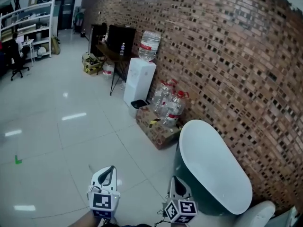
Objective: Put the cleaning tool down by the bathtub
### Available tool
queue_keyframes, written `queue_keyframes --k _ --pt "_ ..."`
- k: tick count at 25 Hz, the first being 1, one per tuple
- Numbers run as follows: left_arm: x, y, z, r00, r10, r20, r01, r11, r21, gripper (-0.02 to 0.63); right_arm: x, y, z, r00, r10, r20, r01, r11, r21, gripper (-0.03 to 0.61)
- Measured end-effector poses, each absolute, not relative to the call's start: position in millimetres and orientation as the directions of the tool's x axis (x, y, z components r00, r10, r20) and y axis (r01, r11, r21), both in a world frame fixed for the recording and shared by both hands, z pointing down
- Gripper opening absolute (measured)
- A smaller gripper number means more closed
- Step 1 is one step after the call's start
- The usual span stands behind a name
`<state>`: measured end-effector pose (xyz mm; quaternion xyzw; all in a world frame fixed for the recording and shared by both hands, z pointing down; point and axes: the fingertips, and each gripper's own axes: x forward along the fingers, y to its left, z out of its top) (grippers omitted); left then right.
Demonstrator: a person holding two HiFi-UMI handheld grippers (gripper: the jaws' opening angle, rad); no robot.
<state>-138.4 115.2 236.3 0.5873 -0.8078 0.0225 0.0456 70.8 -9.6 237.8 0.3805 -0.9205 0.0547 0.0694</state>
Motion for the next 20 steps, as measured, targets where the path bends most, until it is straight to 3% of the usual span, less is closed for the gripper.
queue_keyframes --k 11,20 --pt "-223.9 175.9 244.1 -0.511 -0.850 0.131 -0.859 0.509 -0.051 0.005 -65.4 12.0 249.8 -0.884 -0.446 0.141 -0.461 0.881 -0.102 0.017" --pt "-276.4 179.2 265.0 -0.598 -0.788 0.145 -0.801 0.595 -0.069 0.005 -142.6 1.6 292.3 -0.930 -0.311 0.198 -0.337 0.935 -0.114 0.017"
